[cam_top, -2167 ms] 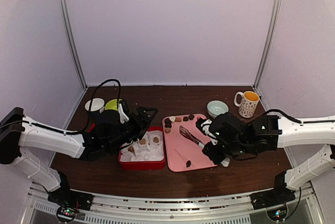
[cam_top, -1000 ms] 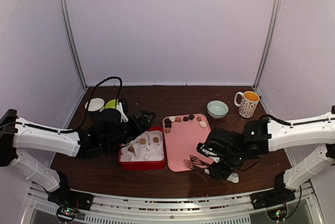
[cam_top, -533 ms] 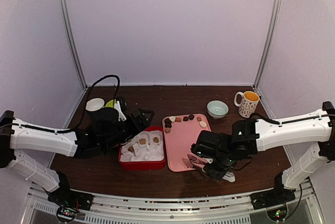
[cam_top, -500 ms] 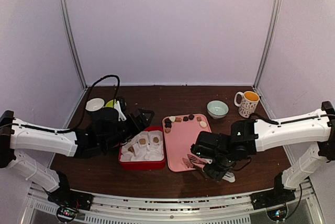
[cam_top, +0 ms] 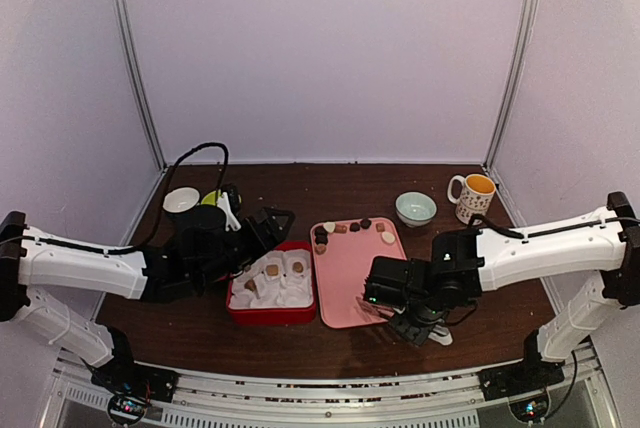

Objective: Pack the chocolate
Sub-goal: Pick up the fake chocolate from the plate, then place the fake chocolate in the empty pocket of the box.

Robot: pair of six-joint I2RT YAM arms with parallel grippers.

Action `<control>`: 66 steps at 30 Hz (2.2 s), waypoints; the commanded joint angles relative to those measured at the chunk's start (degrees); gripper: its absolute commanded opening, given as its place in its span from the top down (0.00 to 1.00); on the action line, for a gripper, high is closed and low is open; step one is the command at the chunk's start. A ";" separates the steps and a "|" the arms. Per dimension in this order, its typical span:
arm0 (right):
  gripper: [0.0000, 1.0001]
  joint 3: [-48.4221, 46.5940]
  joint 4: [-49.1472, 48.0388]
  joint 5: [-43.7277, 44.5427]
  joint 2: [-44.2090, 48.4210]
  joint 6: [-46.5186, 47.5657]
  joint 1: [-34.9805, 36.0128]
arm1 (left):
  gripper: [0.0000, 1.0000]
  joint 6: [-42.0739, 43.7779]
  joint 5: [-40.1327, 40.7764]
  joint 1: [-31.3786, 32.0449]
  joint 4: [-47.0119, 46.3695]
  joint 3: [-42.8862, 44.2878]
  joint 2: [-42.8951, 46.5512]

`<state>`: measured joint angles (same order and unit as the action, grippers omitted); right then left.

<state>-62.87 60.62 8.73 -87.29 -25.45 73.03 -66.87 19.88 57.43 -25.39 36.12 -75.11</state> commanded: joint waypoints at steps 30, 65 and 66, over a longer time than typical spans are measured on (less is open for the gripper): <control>0.85 -13.45 -14.56 5.57 1.35 9.59 0.62 | 0.12 9.13 -2.81 -14.28 18.03 -2.64 16.22; 0.86 -19.01 -31.00 3.43 -21.29 12.32 0.61 | 0.11 16.50 -5.51 -21.61 31.18 -4.84 28.97; 0.86 -19.03 -31.04 3.68 -21.58 12.35 0.55 | 0.11 16.71 -5.49 -21.65 31.14 -4.90 29.11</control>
<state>-80.44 31.40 9.37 -107.94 -13.37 73.28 -51.83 14.74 36.29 6.26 30.20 -46.76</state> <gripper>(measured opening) 0.246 0.890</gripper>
